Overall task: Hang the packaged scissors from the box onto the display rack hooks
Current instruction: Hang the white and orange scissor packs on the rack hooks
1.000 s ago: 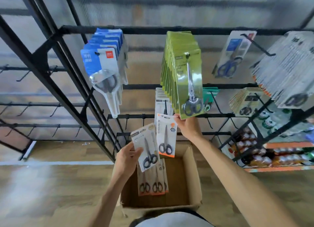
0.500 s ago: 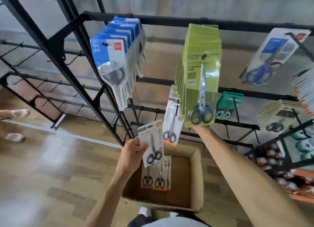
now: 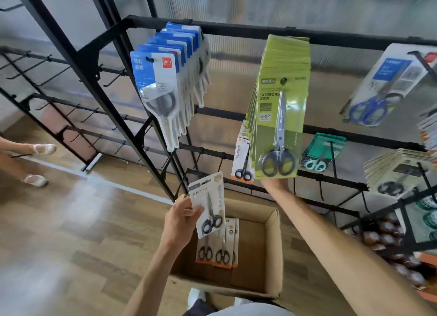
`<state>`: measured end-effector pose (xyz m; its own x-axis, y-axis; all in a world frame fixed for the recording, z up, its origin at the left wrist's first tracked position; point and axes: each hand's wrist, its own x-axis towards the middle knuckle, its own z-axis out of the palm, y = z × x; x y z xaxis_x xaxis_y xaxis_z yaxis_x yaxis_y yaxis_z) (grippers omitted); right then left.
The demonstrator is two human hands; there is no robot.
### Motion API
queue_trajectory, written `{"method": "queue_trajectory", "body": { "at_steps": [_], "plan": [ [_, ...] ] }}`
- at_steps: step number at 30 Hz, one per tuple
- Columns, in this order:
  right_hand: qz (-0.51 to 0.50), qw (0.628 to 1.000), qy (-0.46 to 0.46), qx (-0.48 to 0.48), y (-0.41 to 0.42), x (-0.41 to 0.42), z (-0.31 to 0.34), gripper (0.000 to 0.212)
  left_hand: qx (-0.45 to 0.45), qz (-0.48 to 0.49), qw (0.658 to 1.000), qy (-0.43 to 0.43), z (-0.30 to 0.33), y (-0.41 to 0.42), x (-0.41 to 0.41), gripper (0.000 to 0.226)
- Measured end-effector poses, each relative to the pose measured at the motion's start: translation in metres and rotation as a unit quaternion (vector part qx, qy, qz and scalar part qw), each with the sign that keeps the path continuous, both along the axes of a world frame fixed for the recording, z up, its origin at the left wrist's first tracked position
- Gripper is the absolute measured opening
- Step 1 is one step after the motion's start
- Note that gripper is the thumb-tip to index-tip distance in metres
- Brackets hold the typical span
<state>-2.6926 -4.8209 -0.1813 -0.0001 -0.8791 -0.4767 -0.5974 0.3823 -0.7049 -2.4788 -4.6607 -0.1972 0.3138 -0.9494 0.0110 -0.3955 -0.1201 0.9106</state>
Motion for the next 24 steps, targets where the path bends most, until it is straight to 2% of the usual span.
{"method": "queue_trajectory", "body": {
  "at_steps": [2,3,5,7,12,14,19,21,24],
  "plan": [
    [0.050,0.981,-0.053,-0.180,0.021,0.009,-0.002,0.028,0.001,-0.017,1.000,-0.002,-0.003,0.002,-0.001,0.031],
    [0.105,0.968,-0.066,-0.217,0.034,0.010,-0.010,0.029,0.005,-0.026,1.000,-0.008,-0.005,0.002,-0.001,0.030],
    [0.184,0.953,-0.098,-0.220,0.062,0.008,-0.021,0.038,0.020,-0.044,0.998,-0.033,-0.012,0.002,-0.002,0.021],
    [0.206,0.943,-0.128,-0.228,0.082,0.001,-0.022,0.040,0.034,-0.064,0.996,-0.053,-0.021,0.004,-0.002,0.015],
    [0.166,0.930,-0.161,-0.287,0.093,-0.012,-0.021,0.033,0.072,-0.097,0.989,-0.086,-0.031,0.012,-0.013,0.018],
    [0.169,0.929,-0.157,-0.289,0.091,-0.018,-0.022,0.029,0.080,-0.100,0.989,-0.078,-0.030,0.015,-0.021,0.011],
    [0.204,0.928,-0.159,-0.268,0.084,-0.017,-0.021,0.012,0.074,-0.100,0.988,-0.087,-0.019,0.018,-0.038,0.026],
    [0.210,0.927,-0.162,-0.266,0.079,-0.015,-0.019,0.010,0.063,-0.079,0.992,-0.074,-0.020,0.022,-0.037,0.023],
    [0.169,0.930,-0.151,-0.289,0.065,-0.013,-0.011,0.011,0.057,-0.042,0.994,-0.088,-0.024,0.028,-0.029,0.035]
  ]
}}
